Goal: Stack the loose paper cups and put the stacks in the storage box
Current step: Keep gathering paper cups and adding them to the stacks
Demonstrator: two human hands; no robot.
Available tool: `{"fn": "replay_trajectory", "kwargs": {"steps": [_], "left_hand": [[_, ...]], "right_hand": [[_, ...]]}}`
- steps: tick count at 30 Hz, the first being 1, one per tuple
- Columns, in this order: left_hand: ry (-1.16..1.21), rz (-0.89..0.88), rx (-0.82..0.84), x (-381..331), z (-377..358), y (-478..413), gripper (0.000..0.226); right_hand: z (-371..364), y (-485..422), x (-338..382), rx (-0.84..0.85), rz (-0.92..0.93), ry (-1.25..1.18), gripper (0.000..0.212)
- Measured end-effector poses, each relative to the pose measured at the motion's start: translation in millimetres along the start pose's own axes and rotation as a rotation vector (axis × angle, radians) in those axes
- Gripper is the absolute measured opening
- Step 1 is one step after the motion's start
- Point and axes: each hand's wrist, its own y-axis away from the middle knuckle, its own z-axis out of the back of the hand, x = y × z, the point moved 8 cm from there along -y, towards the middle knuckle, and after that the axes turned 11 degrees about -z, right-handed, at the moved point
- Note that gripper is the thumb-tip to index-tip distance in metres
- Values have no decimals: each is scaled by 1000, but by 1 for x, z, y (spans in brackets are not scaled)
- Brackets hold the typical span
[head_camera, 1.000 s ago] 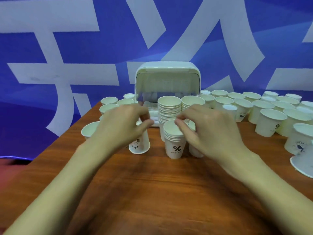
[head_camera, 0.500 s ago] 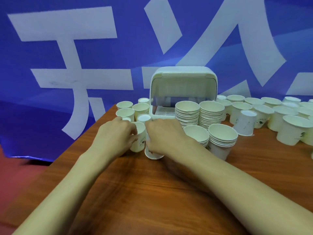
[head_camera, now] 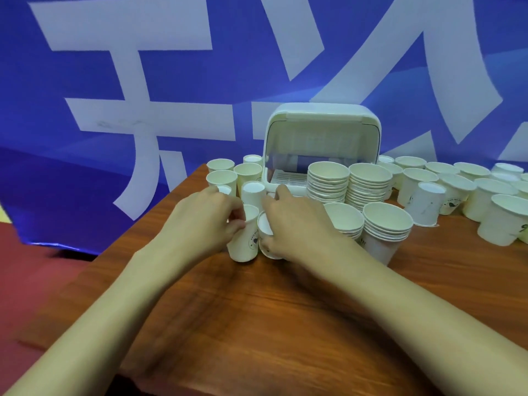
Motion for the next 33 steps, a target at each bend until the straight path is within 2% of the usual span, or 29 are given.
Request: {"fn": "replay_trajectory", "kwargs": {"steps": [4, 6, 9, 13, 15, 19, 24, 28, 31, 33], "left_hand": [[28, -40, 40, -8, 2, 15, 12], [61, -65, 84, -12, 0, 22, 13], [103, -52, 107, -14, -2, 26, 21], [86, -46, 144, -22, -7, 23, 24], [57, -49, 163, -25, -9, 21, 19], [20, -35, 114, -28, 5, 21, 19], [36, -41, -108, -44, 71, 16, 22], [90, -74, -286, -65, 107, -3, 20], [117, -113, -292, -84, 102, -24, 15], [133, -142, -270, -101, 91, -38, 16]], "right_hand": [[-4, 35, 5, 31, 61, 17, 71], [4, 40, 5, 26, 60, 13, 72], [12, 31, 1, 21, 28, -29, 56], [-10, 20, 1, 238, 62, 46, 35], [-13, 20, 1, 275, 64, 20, 32], [7, 25, -5, 183, 52, -97, 29], [73, 37, -36, -5, 40, -324, 17], [118, 42, -100, -198, -52, -518, 7], [124, 47, -152, -310, -157, -507, 5], [119, 52, -177, -310, -207, -516, 3]]}}
